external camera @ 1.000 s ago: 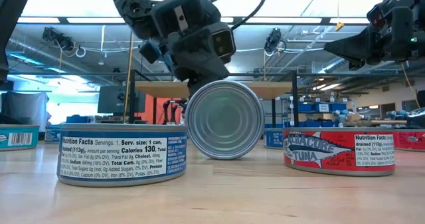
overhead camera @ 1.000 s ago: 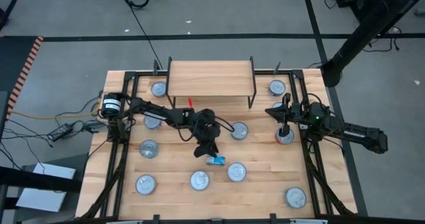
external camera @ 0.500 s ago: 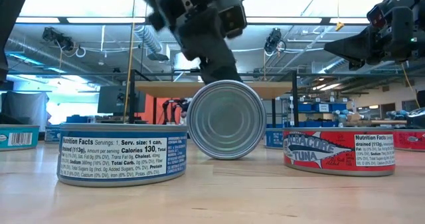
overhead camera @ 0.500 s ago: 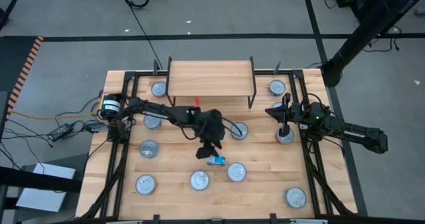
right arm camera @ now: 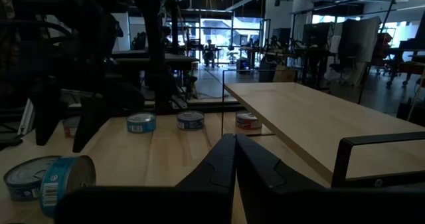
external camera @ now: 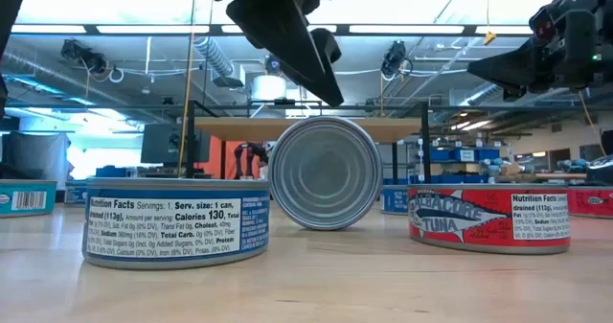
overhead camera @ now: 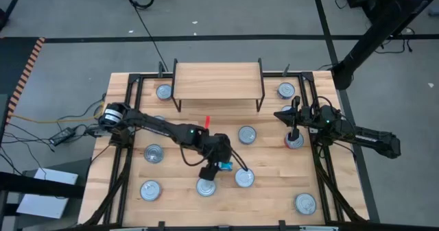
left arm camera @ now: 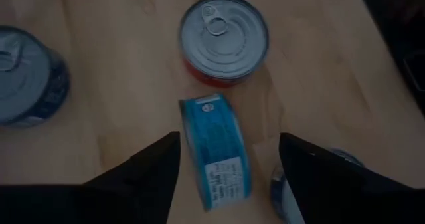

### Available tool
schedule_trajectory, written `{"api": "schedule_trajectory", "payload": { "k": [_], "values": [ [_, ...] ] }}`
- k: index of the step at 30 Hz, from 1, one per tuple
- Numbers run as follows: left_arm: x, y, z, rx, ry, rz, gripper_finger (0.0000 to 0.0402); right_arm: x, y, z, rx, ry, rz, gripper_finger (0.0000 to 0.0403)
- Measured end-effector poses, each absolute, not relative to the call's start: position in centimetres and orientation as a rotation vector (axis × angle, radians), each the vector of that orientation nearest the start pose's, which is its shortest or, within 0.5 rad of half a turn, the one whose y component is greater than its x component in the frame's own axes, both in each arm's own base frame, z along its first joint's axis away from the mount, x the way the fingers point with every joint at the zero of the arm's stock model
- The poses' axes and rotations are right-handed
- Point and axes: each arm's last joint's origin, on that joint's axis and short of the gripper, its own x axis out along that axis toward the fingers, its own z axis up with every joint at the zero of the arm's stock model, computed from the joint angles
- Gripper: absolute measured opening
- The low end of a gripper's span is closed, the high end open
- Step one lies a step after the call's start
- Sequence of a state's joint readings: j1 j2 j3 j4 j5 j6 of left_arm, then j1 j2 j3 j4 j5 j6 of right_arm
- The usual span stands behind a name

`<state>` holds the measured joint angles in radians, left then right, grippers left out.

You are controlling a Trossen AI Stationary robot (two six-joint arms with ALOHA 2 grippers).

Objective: Stack canned seafood by type on shelf
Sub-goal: Put the yellow blue tuna can on the shelf

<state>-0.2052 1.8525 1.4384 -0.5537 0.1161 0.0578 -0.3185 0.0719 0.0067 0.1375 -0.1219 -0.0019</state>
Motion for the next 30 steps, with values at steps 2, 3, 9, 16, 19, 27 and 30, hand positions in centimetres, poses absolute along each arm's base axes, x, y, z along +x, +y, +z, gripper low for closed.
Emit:
{"api": "schedule_trajectory", "payload": {
  "k": [2, 3, 9, 16, 19, 27, 30],
  "values": [
    [38.7, -8.5, 23.3, 0.097, 0.969, -0.284, 0.0266, 9.7, -2.8, 17.3, -0.018, -0.071, -0.197, 0.0025],
    [38.7, -8.5, 23.2, 0.093, 0.972, -0.264, 0.0267, 9.7, -2.8, 17.3, -0.018, -0.071, -0.197, 0.0025],
    [38.9, -8.6, 22.9, 0.052, 0.978, -0.219, 0.0276, 9.7, -2.8, 17.3, -0.018, -0.071, -0.196, 0.0025],
    [39.4, -9.0, 21.5, 0.04, 0.999, -0.229, 0.0279, 9.7, -2.8, 17.4, -0.018, -0.073, -0.196, 0.0025],
    [39.5, -8.9, 21.4, 0.04, 1.0, -0.225, 0.0279, 9.7, -2.8, 17.4, -0.018, -0.074, -0.195, 0.0025],
    [39.4, -8.8, 21.3, 0.078, 1.013, -0.182, 0.0278, 9.7, -2.8, 17.3, -0.018, -0.072, -0.195, 0.0025],
    [39.4, -8.8, 21.3, 0.061, 1.017, -0.172, 0.0278, 9.7, -2.8, 17.3, -0.018, -0.072, -0.195, 0.0025]
  ]
}}
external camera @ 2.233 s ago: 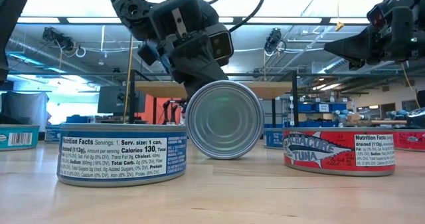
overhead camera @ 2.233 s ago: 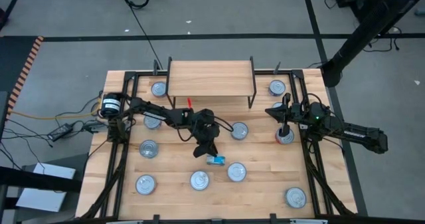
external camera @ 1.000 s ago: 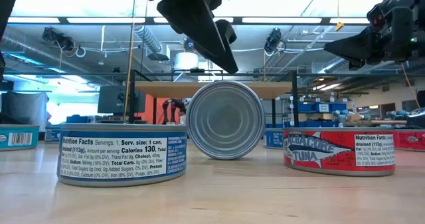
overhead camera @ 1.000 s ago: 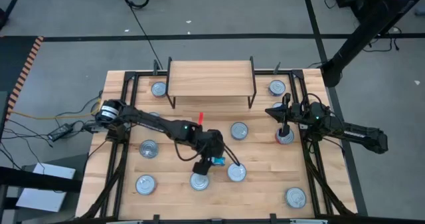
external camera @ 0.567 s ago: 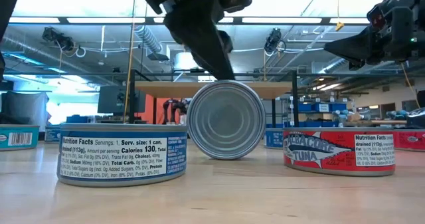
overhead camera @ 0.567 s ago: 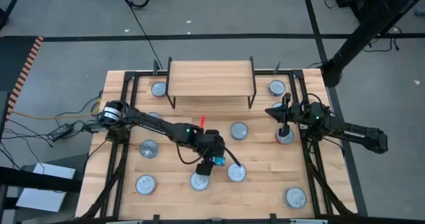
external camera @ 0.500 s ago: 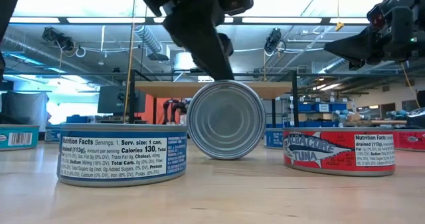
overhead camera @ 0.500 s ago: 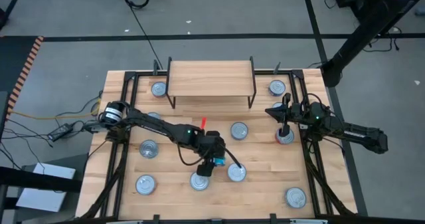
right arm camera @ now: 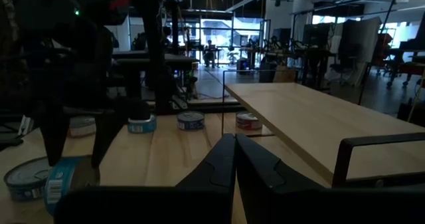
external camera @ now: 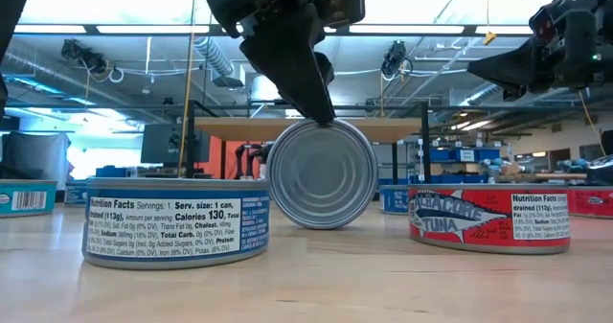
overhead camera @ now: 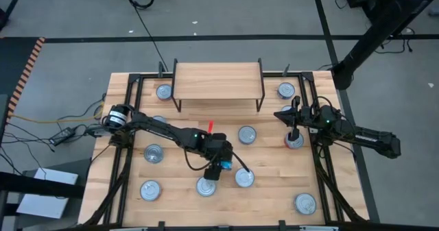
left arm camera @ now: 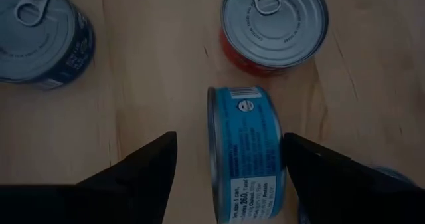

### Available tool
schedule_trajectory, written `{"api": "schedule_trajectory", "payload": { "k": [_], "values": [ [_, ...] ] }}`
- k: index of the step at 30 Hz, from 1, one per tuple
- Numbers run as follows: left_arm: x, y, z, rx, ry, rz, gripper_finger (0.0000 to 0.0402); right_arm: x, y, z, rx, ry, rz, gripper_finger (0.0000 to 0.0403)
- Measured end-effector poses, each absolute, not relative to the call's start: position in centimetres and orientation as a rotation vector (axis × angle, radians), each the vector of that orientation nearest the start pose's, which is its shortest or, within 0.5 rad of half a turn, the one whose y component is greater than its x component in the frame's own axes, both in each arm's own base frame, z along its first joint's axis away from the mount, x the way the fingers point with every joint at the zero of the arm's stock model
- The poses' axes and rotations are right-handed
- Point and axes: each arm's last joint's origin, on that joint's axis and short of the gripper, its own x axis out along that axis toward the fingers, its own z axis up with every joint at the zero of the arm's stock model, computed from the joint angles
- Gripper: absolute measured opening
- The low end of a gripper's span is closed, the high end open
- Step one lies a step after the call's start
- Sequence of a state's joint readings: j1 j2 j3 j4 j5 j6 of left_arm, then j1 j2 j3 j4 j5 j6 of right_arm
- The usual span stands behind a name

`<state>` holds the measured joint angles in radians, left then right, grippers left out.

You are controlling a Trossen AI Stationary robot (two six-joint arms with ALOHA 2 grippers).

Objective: Stack canned seafood by type on shelf
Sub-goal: Put the yellow blue tuna can on the shelf

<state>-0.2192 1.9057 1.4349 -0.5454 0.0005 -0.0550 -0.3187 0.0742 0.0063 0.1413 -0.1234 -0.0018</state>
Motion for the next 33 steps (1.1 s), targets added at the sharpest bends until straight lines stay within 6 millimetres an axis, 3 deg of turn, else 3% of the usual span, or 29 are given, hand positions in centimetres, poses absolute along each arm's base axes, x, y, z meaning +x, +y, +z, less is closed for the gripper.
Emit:
{"api": "schedule_trajectory", "payload": {
  "k": [9, 16, 20, 27, 33],
  "values": [
    [39.6, -8.8, 20.0, 0.065, 1.063, -0.168, 0.0256, 9.7, -2.8, 17.3, -0.018, -0.071, -0.195, 0.0025],
    [39.4, -8.7, 20.0, 0.076, 1.084, -0.161, 0.0199, 9.7, -2.8, 17.3, -0.018, -0.073, -0.195, 0.0025],
    [39.7, -8.7, 21.4, 0.121, 1.078, -0.154, 0.015, 9.7, -2.8, 17.3, -0.018, -0.071, -0.195, 0.0025],
    [40.2, -8.1, 25.1, 0.347, 1.063, -0.006, 0.0147, 9.7, -2.8, 17.3, -0.018, -0.071, -0.195, 0.0025],
    [41.1, -5.3, 28.7, 0.623, 0.99, 0.305, 0.0147, 9.7, -2.8, 17.3, -0.018, -0.071, -0.195, 0.0025]
  ]
}}
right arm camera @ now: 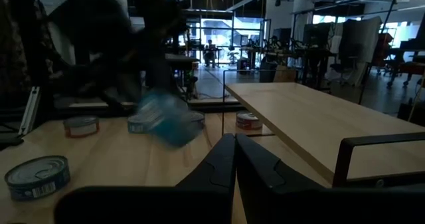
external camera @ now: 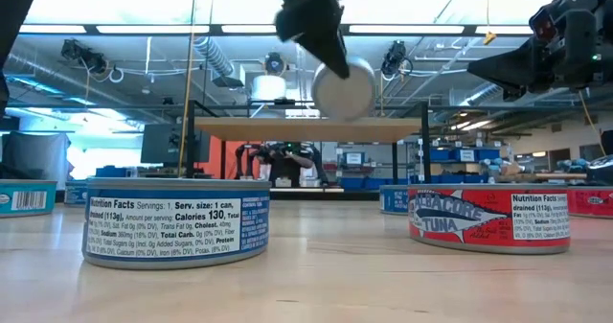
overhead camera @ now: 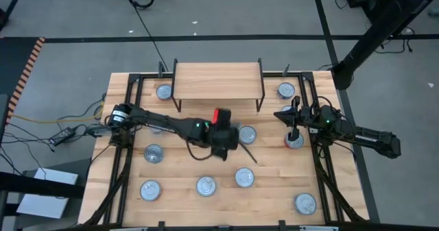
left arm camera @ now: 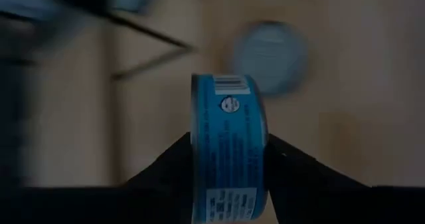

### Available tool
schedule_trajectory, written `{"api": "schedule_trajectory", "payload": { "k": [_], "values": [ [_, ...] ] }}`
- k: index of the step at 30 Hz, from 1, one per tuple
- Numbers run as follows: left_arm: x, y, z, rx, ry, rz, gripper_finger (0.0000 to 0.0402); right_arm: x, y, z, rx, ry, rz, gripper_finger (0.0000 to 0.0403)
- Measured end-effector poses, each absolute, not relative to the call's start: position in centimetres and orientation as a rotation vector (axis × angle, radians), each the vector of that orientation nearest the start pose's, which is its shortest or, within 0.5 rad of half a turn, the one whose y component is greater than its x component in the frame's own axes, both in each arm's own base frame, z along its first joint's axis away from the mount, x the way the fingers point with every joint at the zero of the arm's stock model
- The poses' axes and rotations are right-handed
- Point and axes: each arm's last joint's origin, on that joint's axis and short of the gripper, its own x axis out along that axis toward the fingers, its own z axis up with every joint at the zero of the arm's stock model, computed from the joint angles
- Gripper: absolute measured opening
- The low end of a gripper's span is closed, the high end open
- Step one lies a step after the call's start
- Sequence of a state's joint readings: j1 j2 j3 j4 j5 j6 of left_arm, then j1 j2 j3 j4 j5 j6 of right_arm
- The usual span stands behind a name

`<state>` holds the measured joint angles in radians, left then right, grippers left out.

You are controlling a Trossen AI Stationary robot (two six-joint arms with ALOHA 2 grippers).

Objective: Stack canned seafood by type on shelf
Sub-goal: Put the yellow blue tuna can on the shelf

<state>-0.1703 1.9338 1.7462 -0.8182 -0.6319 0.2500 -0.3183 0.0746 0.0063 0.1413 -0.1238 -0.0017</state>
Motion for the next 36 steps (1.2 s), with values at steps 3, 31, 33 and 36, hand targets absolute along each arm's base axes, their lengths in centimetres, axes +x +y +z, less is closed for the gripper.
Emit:
{"api": "schedule_trajectory", "payload": {
  "k": [3, 31, 33, 36],
  "values": [
    [41.9, -3.0, 29.6, 0.688, 0.949, 0.404, 0.0147, 9.8, -2.8, 17.3, -0.018, -0.071, -0.194, 0.0025],
    [45.4, 11.4, 27.9, 0.787, 0.84, 0.535, 0.0147, 9.8, -2.8, 17.3, -0.017, -0.069, -0.196, 0.0025],
    [45.4, 11.5, 27.9, 0.784, 0.839, 0.538, 0.0147, 9.8, -2.8, 17.3, -0.018, -0.07, -0.196, 0.0025],
    [45.4, 11.6, 27.9, 0.782, 0.842, 0.541, 0.0147, 9.8, -2.8, 17.3, -0.018, -0.07, -0.196, 0.0025]
  ]
}}
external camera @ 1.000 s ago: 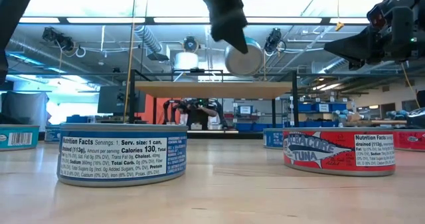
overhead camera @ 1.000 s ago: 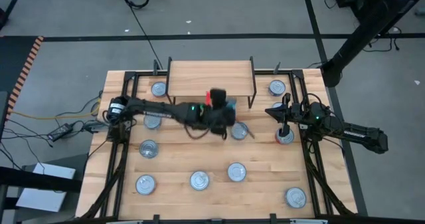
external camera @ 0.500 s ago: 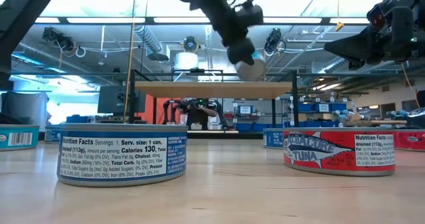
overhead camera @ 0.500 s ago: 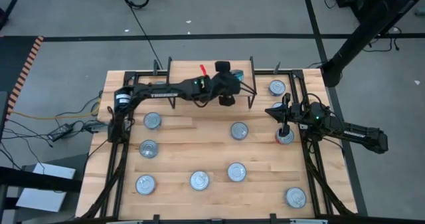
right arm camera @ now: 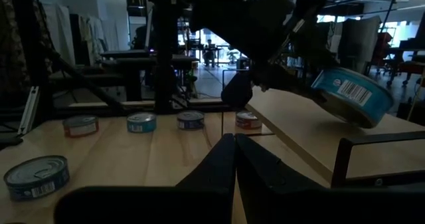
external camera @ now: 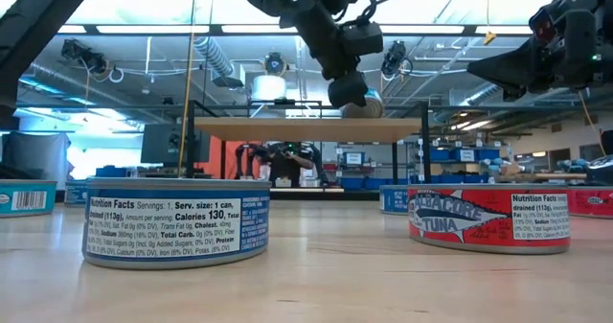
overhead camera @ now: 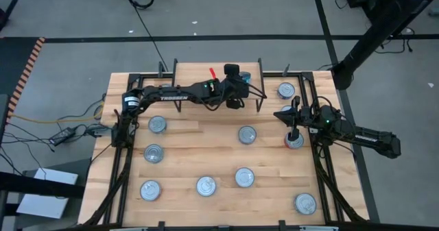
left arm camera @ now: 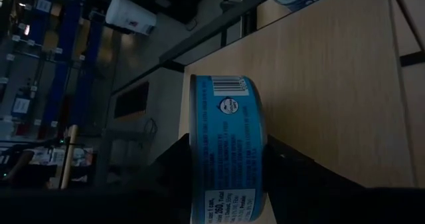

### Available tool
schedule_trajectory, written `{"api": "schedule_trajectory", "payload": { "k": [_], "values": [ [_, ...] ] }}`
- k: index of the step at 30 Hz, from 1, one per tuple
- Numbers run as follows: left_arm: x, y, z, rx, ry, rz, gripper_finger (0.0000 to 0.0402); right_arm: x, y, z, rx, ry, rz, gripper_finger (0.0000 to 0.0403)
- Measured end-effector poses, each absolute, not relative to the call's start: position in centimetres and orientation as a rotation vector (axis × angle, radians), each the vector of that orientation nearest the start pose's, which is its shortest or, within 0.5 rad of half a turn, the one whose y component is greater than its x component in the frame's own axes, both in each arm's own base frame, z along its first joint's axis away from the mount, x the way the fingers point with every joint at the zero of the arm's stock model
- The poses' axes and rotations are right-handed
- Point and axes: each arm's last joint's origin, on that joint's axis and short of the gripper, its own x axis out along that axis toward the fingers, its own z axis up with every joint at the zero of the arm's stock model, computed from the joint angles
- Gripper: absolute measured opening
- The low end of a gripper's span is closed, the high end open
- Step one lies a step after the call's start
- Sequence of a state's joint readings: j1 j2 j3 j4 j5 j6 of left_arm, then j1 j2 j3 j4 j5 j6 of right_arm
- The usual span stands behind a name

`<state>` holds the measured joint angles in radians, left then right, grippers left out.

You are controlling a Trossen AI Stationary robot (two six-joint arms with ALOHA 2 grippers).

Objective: Stack canned seafood by type on shelf
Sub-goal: Put the yellow blue tuna can on the shelf

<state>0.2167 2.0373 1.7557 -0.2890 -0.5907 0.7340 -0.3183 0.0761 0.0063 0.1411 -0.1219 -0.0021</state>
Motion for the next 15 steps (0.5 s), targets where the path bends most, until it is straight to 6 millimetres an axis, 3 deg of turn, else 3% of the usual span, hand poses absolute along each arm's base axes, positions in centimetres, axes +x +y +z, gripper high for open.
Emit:
{"api": "schedule_trajectory", "payload": {
  "k": [15],
  "values": [
    [45.24, 12.18, 27.9, 0.769, 0.839, 0.532, 0.0147, 9.76, -2.85, 17.32, -0.017, -0.069, -0.197, 0.0025]
  ]
}}
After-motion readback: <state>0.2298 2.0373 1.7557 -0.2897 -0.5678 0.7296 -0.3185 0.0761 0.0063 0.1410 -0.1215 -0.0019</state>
